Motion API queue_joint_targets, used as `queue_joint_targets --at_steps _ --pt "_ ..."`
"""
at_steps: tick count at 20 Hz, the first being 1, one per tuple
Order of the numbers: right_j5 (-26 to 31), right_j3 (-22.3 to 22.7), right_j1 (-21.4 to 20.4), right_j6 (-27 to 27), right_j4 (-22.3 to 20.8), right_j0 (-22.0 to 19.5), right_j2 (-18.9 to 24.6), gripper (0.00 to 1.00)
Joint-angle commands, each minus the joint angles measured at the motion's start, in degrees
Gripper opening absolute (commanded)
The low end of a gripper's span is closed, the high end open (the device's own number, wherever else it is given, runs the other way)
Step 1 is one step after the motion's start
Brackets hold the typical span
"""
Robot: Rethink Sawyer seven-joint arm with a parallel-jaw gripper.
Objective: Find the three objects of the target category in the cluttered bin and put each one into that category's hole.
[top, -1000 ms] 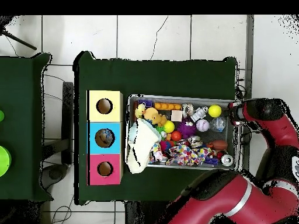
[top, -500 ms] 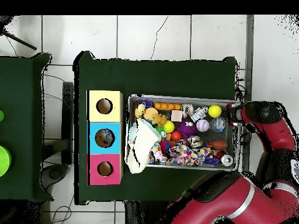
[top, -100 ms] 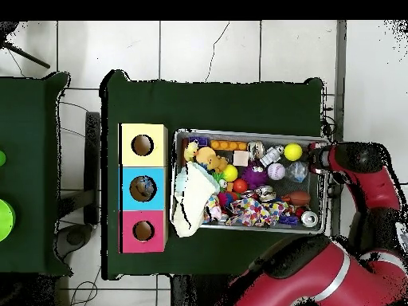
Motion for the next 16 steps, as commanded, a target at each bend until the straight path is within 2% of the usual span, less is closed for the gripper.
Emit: queue_joint_targets --at_steps 1,5,10,16 --pt "1.04 10.9 4.66 10.51 0.13 1.23 3.42 1.0" --pt "0.72 10.81 4.67 11.13 0.93 1.38 3.13 1.0" --pt "3.32 12.9 3.42 12.53 2.88 1.1 3.98 1.0" --pt "6.91 14.83 1.84 15.18 4.34 2.33 2.71 1.0"
